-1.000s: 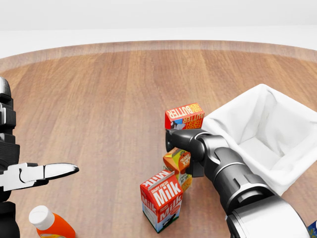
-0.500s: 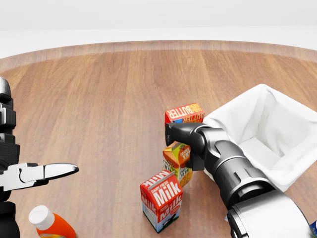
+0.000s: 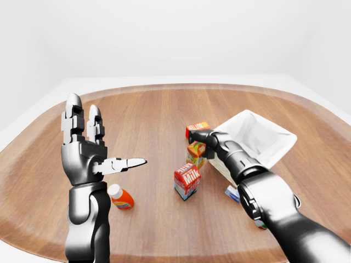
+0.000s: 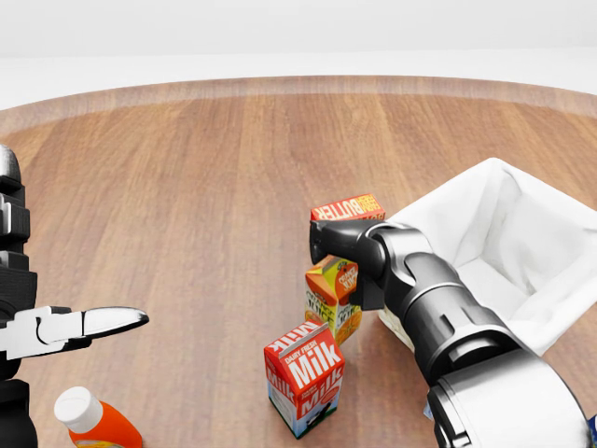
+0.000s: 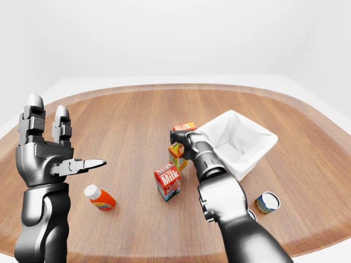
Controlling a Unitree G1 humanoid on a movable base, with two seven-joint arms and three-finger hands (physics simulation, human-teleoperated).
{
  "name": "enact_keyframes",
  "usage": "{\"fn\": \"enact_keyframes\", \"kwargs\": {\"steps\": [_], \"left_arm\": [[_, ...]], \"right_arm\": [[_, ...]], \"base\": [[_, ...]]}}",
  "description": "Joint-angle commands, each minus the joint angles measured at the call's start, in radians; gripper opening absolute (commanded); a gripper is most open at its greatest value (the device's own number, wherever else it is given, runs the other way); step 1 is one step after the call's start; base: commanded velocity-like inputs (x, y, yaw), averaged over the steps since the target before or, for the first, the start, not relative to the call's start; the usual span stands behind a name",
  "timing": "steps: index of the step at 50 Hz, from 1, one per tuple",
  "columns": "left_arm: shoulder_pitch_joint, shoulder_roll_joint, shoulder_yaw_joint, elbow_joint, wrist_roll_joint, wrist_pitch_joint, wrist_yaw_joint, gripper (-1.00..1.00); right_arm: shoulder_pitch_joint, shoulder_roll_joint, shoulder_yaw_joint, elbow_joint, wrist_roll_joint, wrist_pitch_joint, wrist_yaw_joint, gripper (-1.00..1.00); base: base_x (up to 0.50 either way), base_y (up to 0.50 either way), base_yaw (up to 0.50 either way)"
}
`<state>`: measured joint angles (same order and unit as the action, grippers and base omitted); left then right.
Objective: Pick up the orange juice, and put it in the basket.
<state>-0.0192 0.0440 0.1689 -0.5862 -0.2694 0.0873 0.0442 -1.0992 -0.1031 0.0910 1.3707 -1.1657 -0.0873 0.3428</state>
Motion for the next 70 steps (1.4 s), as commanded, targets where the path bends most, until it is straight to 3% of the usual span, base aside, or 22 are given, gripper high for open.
{"fn": "enact_keyframes", "kwargs": {"steps": [1,70], "left_arm": [[0.0,0.0,0.0,0.0,0.0,0.0,0.0,1.0],[0.0,0.0,0.0,0.0,0.0,0.0,0.0,1.0]], "right_arm": [[-0.02,-0.005,-0.019,-0.014,-0.022,0.0,-0.032,-1.0],[-0.133,-0.008,-0.018,-0.023,-0.033,0.0,0.03,-1.0]], "base": [[0.0,0.0,0.0],[0.0,0.0,0.0]]}}
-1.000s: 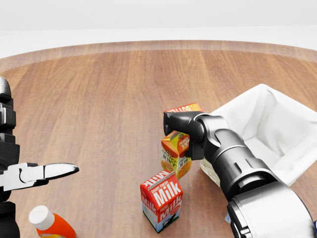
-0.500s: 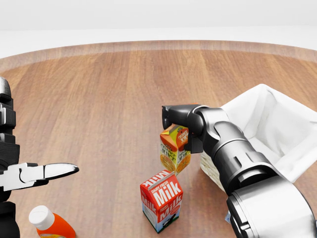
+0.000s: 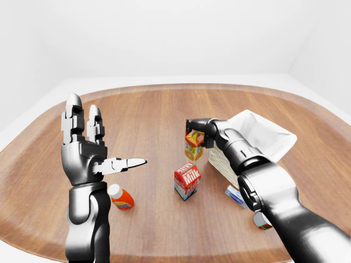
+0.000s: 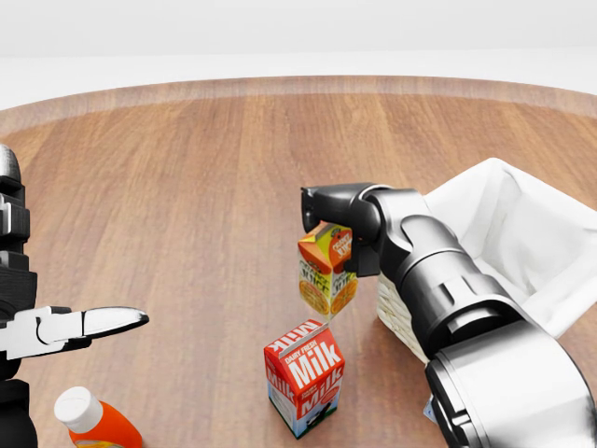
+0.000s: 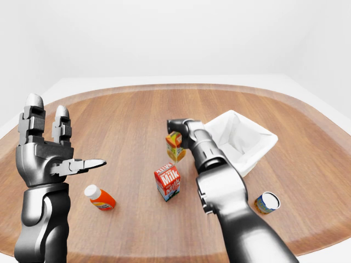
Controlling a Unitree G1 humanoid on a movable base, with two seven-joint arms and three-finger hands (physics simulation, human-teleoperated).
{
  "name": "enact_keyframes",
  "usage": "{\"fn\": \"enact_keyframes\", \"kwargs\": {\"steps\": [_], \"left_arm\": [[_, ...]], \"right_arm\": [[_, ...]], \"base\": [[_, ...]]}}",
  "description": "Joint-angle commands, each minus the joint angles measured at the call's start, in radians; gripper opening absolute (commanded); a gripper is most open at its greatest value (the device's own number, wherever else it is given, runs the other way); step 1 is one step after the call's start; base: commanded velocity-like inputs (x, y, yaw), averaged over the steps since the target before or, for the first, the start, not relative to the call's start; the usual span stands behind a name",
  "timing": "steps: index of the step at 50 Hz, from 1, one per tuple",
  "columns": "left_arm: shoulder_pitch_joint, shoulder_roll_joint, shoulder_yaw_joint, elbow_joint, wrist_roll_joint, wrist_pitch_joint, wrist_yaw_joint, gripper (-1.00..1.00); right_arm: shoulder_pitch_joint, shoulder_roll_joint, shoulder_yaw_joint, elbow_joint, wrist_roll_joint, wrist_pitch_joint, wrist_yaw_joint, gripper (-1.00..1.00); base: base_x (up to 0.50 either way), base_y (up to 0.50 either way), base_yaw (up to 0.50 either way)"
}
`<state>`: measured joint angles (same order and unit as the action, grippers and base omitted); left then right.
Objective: Pick up the orange juice, and put it in the basket.
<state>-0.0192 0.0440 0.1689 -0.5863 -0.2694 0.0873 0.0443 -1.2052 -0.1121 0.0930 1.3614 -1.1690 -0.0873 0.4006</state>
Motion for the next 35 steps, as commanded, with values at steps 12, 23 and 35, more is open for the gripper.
{"fn": "enact_keyframes", "kwargs": {"steps": [12,23,35], "left_arm": [[0.0,0.0,0.0,0.0,0.0,0.0,0.0,1.0],[0.0,0.0,0.0,0.0,0.0,0.0,0.0,1.0],[0.0,0.0,0.0,0.0,0.0,0.0,0.0,1.0]], "right_arm": [[-0.051,-0.002,-0.023,-0.015,-0.027,0.0,-0.017,-1.0],[-0.061,-0.004,-0.025,-0.016,-0.024,0.0,-0.013,-1.0],[-0.084,-0.005,-0.027,-0.016,-0.02,0.0,-0.002,-1.0]], "base": [[0.0,0.0,0.0],[0.0,0.0,0.0],[0.0,0.0,0.0]]}}
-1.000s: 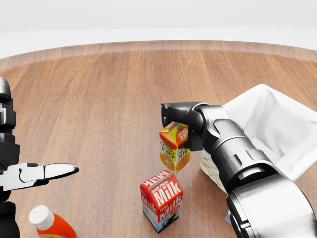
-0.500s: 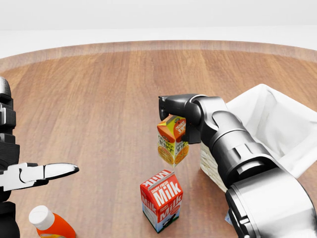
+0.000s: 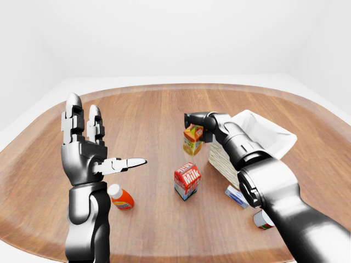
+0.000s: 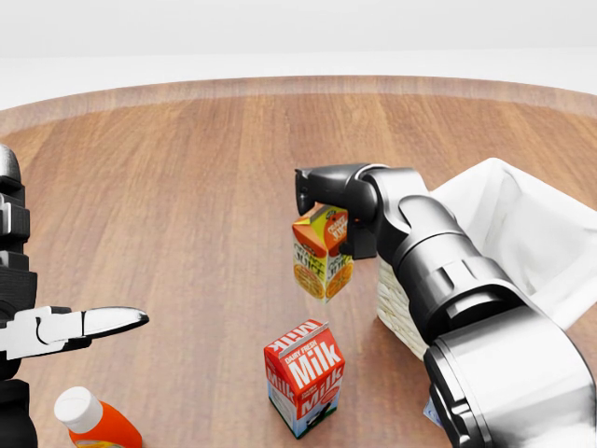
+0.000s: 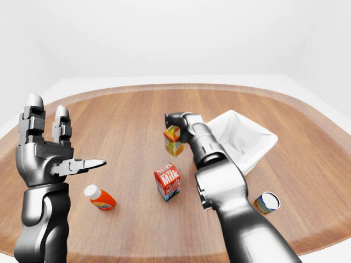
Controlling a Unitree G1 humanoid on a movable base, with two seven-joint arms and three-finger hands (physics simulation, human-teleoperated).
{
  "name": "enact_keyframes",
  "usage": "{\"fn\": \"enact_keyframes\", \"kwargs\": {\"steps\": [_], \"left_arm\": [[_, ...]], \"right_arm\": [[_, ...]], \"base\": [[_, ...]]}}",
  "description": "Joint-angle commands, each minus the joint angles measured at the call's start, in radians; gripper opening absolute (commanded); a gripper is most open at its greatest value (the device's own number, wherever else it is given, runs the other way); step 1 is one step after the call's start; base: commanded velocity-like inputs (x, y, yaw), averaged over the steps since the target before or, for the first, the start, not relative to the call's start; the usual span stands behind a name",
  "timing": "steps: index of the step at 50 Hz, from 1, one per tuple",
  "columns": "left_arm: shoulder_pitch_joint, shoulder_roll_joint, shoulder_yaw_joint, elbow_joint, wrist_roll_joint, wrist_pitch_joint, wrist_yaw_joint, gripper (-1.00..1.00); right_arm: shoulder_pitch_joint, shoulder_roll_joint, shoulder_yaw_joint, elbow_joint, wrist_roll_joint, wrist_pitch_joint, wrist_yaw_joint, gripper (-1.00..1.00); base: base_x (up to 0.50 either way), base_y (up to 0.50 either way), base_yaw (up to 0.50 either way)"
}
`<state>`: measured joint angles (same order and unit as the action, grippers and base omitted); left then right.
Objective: Pick up the orange juice, and put it in the basket.
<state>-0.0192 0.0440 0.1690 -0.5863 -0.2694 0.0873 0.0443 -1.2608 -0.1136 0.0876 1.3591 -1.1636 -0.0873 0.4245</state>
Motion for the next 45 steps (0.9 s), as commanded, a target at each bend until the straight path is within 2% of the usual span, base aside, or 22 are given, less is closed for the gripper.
{"fn": "enact_keyframes", "kwargs": {"steps": [1,45], "left_arm": [[0.0,0.0,0.0,0.0,0.0,0.0,0.0,1.0],[0.0,0.0,0.0,0.0,0.0,0.0,0.0,1.0]], "right_arm": [[-0.029,-0.004,-0.02,-0.015,-0.028,0.0,-0.024,-1.0],[-0.152,-0.041,-0.029,-0.033,0.0,0.0,0.087,-1.0]], "base": [[0.0,0.0,0.0],[0.0,0.0,0.0]]}}
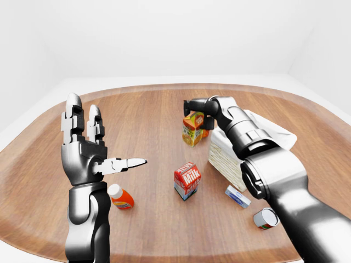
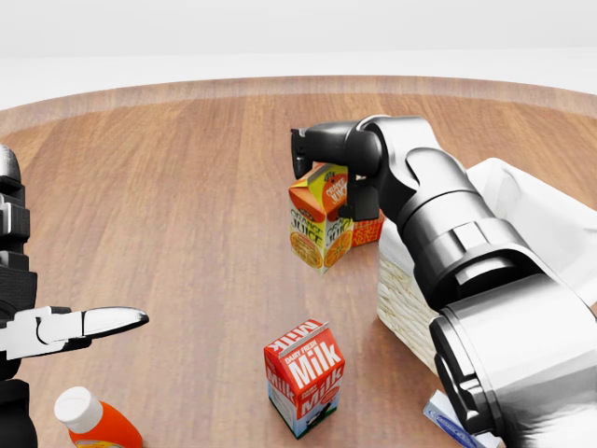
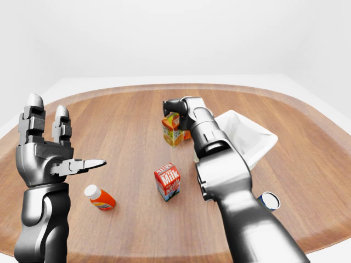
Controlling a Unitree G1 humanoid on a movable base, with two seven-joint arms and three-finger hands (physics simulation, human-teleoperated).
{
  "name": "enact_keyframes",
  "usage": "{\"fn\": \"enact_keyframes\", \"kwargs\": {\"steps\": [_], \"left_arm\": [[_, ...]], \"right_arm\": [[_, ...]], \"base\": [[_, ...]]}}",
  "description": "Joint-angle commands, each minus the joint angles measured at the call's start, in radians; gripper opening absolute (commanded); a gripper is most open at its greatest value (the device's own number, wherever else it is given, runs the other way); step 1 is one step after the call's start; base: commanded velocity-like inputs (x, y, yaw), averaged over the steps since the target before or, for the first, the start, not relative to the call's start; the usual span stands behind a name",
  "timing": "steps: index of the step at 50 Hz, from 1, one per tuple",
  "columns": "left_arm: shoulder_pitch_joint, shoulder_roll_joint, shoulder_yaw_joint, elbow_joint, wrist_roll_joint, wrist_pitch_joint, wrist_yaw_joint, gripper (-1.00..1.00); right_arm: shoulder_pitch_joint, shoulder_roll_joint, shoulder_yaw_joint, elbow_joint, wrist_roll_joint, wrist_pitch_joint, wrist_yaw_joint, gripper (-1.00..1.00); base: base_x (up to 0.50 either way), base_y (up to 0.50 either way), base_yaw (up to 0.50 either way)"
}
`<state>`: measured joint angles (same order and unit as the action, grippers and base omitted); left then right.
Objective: Pick up the orange juice, and put it in the basket.
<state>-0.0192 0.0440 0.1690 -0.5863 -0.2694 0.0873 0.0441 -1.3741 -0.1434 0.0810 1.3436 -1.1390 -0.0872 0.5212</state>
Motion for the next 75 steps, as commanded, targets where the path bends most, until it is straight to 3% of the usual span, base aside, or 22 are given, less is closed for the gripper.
{"fn": "enact_keyframes", "kwargs": {"steps": [1,37,52,75], "left_arm": [[0.0,0.0,0.0,0.0,0.0,0.0,0.0,1.0],[-0.007,0.003,0.012,-0.005,-0.024,0.0,0.018,1.0],[-0.006,0.004,0.012,-0.004,-0.025,0.0,0.018,1.0],[-0.006,0.004,0.012,-0.004,-0.024,0.0,0.018,1.0]], "right_arm": [[-0.047,-0.012,-0.025,-0.019,-0.021,0.0,-0.002,-1.0],[-0.235,-0.087,-0.038,-0.051,0.004,0.011,0.161,-1.0],[-0.258,-0.113,-0.044,-0.064,0.006,0.025,0.177,-1.0],[-0.279,-0.206,-0.052,-0.089,-0.008,0.005,0.177,-1.0]], "base": [[0.0,0.0,0.0],[0.0,0.0,0.0],[0.0,0.0,0.0],[0.0,0.0,0.0]]}}
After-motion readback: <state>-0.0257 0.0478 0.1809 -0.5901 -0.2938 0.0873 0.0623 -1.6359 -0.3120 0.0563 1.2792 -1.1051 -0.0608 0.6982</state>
